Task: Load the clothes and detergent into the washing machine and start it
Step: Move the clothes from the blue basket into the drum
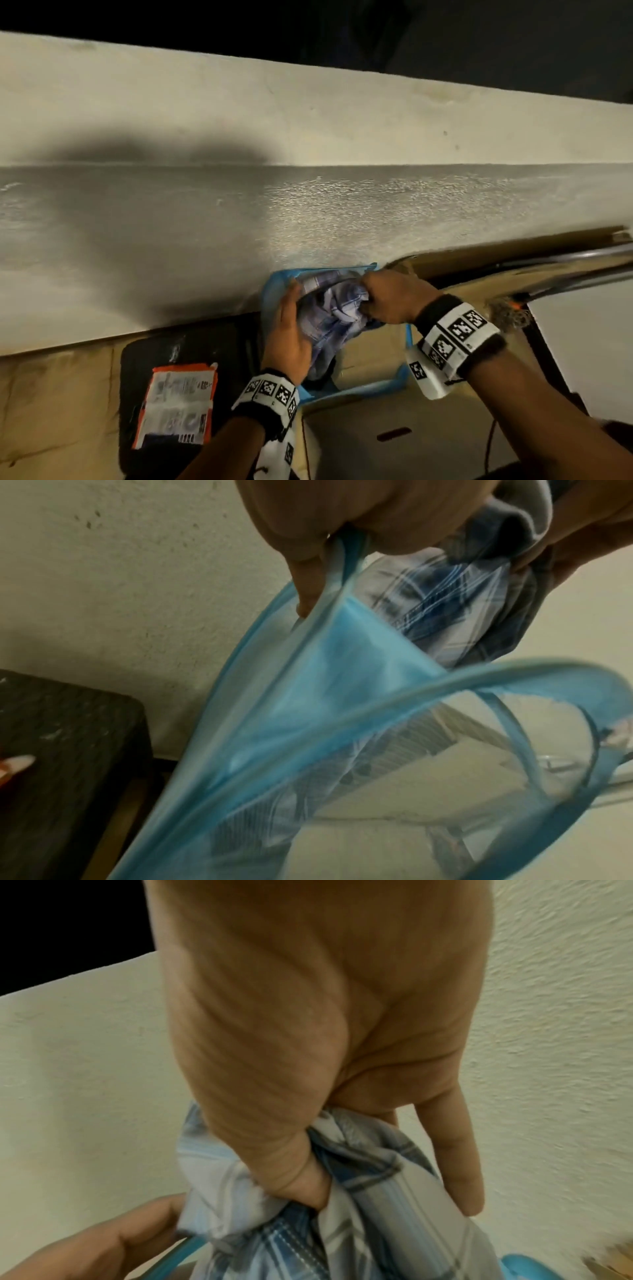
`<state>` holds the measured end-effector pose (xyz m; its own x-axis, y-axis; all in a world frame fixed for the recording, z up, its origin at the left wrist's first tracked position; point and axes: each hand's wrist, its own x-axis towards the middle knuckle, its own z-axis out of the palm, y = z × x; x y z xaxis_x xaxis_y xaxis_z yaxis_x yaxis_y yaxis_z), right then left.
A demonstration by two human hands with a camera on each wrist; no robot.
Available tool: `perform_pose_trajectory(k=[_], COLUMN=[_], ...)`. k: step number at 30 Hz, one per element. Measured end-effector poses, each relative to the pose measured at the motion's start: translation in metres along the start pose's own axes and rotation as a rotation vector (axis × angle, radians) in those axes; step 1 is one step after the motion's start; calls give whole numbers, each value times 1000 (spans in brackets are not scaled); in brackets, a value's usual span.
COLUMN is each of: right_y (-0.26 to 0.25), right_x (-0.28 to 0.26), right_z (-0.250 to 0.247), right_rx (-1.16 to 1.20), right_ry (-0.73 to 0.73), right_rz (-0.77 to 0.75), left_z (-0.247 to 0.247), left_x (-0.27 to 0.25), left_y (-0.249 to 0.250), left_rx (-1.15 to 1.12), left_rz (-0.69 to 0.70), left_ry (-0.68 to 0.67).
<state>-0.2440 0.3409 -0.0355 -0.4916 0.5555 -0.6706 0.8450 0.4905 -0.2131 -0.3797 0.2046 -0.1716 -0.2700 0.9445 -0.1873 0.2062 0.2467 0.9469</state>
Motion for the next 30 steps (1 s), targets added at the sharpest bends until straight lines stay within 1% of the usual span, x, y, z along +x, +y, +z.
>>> perform_pose_trajectory(k=[3, 5, 7, 9, 13, 15, 17, 19, 20, 22, 24, 26, 28, 30], right_y=[7, 8, 9, 7, 0, -2, -3, -3, -5, -8, -14, -21, -29, -38], right_x=[-16, -21, -26, -31, -47, -57, -70, -86, -93, -111, -127, -145, -162, -177], right_z=[15, 25, 35, 38, 27, 18, 5, -8, -15, -26, -36, -48, -61, -76], right_rx=[53, 77, 91, 103, 174, 201, 209, 233, 247, 298, 339, 363, 360, 360], right_ry=[27, 63, 104, 152, 247, 300, 369, 439, 472, 531, 590, 652, 720, 768], right_rz=[22, 15, 11, 15, -6, -7, -7, -14, -18, -39, -63, -74, -90, -122], left_z=[8, 2, -7, -18, -34, -39, -40, -38, -36, -35, -35, -37, -39, -38], left_x=[-9, -7, -3, 1, -1, -5, -8, -10, -10, -11, -13, -17, -20, -19], left_y=[-18, -26, -30, -29, -24, -16, -5, 3, 6, 12, 23, 41, 60, 69], left_rx=[120, 184, 245, 257, 280, 333, 391, 437, 455, 471, 470, 390, 211, 129], left_rz=[-6, -6, 19, 37, 52, 103, 147, 139, 136, 141, 128, 145, 184, 205], left_ry=[75, 117, 129, 129, 72, 42, -29, -132, -160, -160, -114, -72, -73, -111])
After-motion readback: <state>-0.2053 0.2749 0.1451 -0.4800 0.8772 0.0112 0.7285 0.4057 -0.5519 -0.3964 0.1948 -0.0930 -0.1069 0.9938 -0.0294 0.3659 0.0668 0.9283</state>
